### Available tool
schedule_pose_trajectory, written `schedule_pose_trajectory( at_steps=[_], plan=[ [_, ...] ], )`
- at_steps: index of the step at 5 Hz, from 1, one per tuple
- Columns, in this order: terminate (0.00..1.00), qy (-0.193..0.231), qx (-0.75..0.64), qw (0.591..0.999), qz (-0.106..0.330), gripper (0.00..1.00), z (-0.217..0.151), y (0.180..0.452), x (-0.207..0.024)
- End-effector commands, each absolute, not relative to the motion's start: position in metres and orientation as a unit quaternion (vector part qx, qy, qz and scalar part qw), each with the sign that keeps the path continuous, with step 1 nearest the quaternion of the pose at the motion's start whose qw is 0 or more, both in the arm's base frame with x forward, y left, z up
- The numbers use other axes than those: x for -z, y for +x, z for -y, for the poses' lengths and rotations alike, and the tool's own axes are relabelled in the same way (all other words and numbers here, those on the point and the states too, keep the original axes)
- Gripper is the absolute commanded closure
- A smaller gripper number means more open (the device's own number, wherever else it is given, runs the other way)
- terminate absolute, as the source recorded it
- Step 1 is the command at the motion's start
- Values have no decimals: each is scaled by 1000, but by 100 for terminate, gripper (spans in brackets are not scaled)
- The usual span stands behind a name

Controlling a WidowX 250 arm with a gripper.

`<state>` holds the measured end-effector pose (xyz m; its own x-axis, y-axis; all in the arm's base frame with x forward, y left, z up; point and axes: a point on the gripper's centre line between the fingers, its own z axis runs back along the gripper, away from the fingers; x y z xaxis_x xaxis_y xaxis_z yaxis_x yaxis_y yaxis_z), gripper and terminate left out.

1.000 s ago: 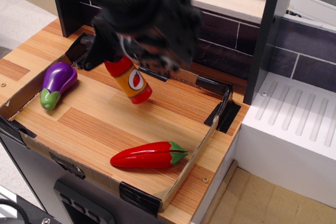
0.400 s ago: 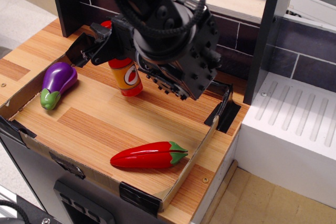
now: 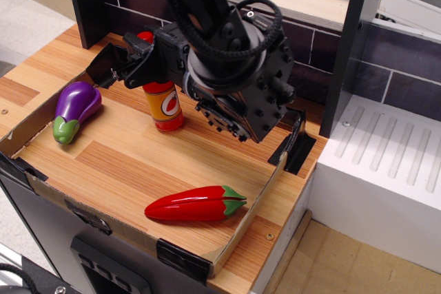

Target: Upright hot sauce bottle

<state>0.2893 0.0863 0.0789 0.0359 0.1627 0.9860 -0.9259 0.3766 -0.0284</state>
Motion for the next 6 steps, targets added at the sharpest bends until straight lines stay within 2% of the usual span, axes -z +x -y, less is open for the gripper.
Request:
schedule_pose_trajectory(
  at_steps=[1,3,4,5,6],
  plan=[
    [0,320,-470,629,530,0,-78,291,-83],
    [0,302,-506,633,502,0,-70,289,-103],
    [0,283,-529,639,482,0,-65,286,-125],
    [0,234,-564,656,444,0,-66,282,-152],
    [0,234,-564,656,444,0,-66,282,-152]
  ],
)
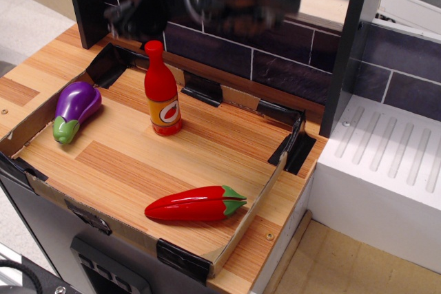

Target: Upright hot sauce bottle

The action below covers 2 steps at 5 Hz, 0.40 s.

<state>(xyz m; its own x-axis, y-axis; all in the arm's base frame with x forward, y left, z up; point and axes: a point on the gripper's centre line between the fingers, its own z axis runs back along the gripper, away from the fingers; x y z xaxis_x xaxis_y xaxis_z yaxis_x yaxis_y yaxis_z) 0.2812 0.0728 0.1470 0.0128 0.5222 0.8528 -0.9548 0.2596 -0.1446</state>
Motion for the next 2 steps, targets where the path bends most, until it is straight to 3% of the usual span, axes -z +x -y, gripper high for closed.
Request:
schedule_pose_trajectory(
  at_steps=[1,2],
  plan=[
    [0,234,-564,656,444,0,-66,282,-152],
    [100,234,-564,656,444,0,-66,282,-152]
  ],
)
